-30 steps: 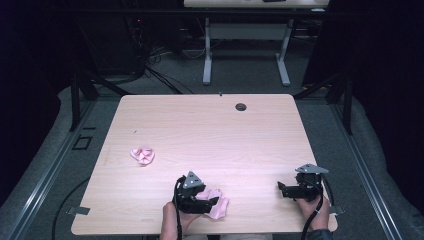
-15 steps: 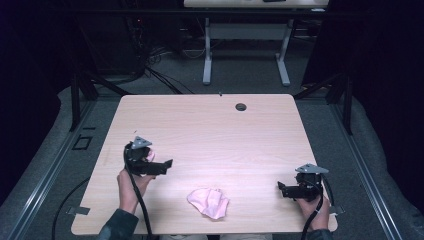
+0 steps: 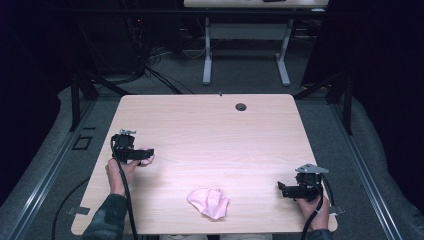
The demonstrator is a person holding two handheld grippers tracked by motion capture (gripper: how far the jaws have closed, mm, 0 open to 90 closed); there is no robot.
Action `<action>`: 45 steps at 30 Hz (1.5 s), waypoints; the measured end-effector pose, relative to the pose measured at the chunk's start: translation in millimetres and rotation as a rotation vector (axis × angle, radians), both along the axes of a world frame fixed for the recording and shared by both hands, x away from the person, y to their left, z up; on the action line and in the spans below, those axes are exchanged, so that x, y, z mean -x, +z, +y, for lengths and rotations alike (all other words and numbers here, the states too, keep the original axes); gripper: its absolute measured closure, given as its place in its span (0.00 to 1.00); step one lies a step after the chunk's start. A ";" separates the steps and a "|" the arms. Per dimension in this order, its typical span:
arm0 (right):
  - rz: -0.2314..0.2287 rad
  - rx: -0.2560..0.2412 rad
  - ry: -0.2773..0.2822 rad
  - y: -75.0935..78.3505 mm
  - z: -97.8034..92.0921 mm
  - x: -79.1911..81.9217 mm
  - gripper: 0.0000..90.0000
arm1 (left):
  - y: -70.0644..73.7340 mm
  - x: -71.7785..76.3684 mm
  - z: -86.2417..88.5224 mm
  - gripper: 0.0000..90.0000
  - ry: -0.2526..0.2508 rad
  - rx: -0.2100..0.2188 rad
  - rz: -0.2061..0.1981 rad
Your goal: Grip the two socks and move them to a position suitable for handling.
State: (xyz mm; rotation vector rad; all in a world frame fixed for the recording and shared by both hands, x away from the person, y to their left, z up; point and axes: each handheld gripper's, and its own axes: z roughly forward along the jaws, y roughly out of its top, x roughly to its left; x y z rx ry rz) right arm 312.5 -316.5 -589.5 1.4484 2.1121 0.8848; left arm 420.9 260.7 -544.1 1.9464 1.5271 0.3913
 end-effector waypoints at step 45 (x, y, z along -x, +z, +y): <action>0.000 0.000 0.000 0.1 -0.3 -0.4 0.01 | 21.8 46.9 -160.3 0.82 -0.414 0.030 -0.052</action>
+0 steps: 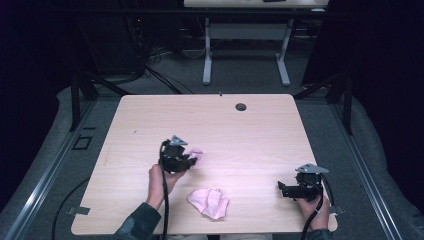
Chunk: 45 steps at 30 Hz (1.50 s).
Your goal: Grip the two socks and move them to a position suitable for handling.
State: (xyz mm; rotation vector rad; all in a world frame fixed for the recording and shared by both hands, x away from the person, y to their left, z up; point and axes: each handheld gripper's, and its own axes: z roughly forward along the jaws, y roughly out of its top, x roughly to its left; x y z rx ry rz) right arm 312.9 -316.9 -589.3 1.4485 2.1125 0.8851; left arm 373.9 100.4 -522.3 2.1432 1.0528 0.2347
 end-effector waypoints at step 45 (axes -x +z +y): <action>0.019 -0.113 0.375 50.8 111.0 34.1 0.34 | -32.6 71.7 26.1 0.26 -0.005 0.030 0.026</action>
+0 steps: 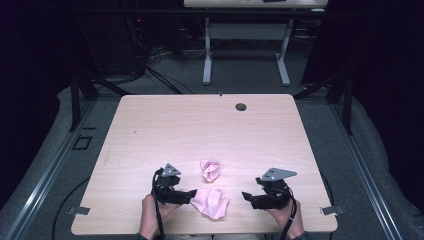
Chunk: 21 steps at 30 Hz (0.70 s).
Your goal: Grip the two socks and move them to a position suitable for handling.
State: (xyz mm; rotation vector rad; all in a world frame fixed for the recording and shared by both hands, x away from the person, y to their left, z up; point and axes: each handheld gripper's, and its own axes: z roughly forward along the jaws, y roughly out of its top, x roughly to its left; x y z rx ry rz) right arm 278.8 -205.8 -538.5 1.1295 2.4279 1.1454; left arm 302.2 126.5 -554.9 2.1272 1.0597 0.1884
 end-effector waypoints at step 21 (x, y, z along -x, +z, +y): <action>0.082 0.104 0.141 -31.4 66.7 -2.8 0.96 | -14.0 16.3 -21.3 0.96 -0.056 -0.119 -0.051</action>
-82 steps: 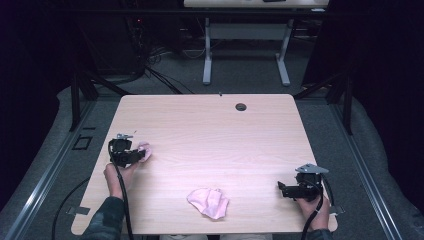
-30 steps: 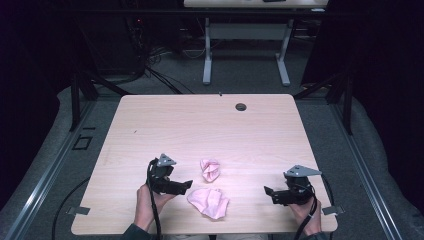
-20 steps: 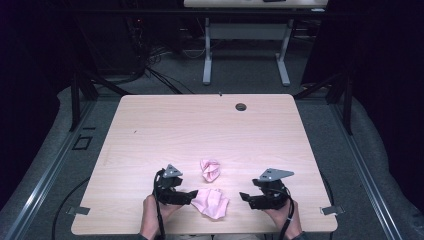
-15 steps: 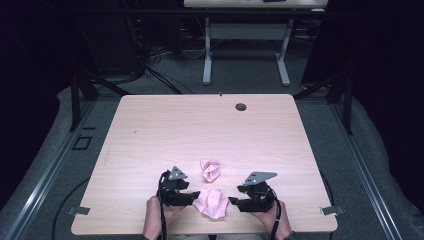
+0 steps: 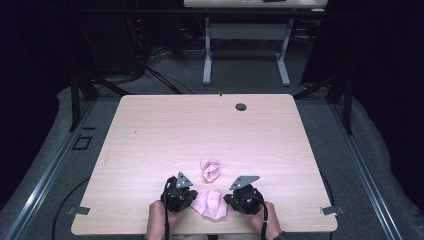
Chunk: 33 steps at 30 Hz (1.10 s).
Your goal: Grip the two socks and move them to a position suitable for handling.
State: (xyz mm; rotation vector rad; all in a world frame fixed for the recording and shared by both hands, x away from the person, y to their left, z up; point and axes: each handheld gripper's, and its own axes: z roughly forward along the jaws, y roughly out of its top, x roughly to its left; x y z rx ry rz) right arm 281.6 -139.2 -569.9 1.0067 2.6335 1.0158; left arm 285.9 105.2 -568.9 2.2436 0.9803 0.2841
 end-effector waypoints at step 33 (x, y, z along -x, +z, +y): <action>-0.089 0.039 0.196 2.7 -4.8 29.6 0.56 | 1.2 18.8 37.1 0.20 0.102 0.067 -0.068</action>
